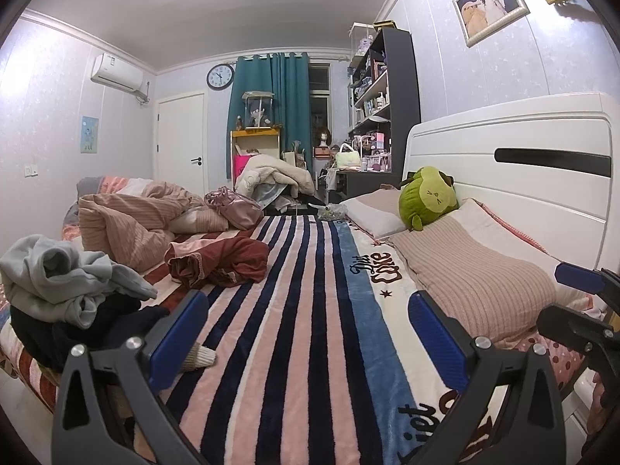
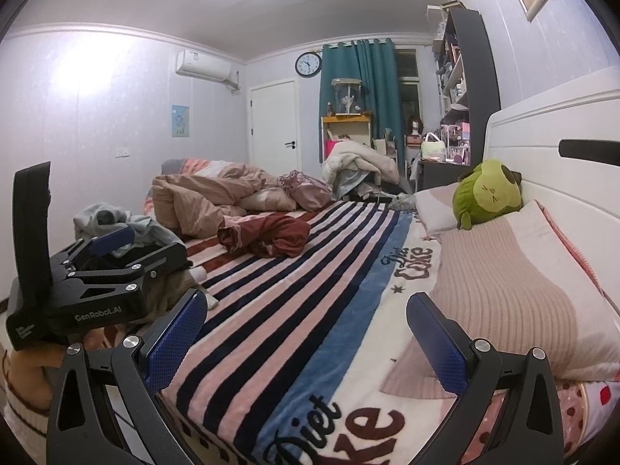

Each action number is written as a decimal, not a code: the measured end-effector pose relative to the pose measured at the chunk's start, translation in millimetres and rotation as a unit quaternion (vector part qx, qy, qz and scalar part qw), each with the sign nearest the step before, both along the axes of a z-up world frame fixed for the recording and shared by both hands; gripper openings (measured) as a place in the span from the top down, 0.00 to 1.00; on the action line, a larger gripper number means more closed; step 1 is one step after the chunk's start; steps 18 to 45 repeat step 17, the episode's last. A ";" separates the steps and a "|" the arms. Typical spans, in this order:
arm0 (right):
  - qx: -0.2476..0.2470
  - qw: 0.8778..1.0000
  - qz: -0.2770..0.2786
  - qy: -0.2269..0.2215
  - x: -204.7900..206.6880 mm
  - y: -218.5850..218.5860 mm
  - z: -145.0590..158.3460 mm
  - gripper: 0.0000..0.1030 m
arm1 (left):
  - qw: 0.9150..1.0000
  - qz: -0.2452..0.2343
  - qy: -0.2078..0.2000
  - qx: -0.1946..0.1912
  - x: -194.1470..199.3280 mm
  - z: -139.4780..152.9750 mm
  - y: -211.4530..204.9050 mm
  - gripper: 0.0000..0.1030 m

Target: Fold small clothes

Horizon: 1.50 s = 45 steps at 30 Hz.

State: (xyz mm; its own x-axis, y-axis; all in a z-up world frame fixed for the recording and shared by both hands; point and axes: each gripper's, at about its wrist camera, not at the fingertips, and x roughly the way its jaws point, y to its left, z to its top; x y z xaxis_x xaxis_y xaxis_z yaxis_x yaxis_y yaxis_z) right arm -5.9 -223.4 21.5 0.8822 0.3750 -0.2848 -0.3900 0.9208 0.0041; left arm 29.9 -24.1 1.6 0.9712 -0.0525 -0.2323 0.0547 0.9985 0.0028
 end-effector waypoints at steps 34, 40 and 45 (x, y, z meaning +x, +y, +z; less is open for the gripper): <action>0.001 1.000 0.000 0.000 1.4 -3.5 -0.8 0.00 | 1.000 -0.009 -0.001 -0.005 -0.3 2.8 3.5 0.01; 0.001 1.000 0.000 0.000 1.4 -3.5 -0.8 0.00 | 1.000 -0.009 -0.001 -0.005 -0.3 2.8 3.5 0.01; 0.001 1.000 0.000 0.000 1.4 -3.5 -0.8 0.00 | 1.000 -0.009 -0.001 -0.005 -0.3 2.8 3.5 0.01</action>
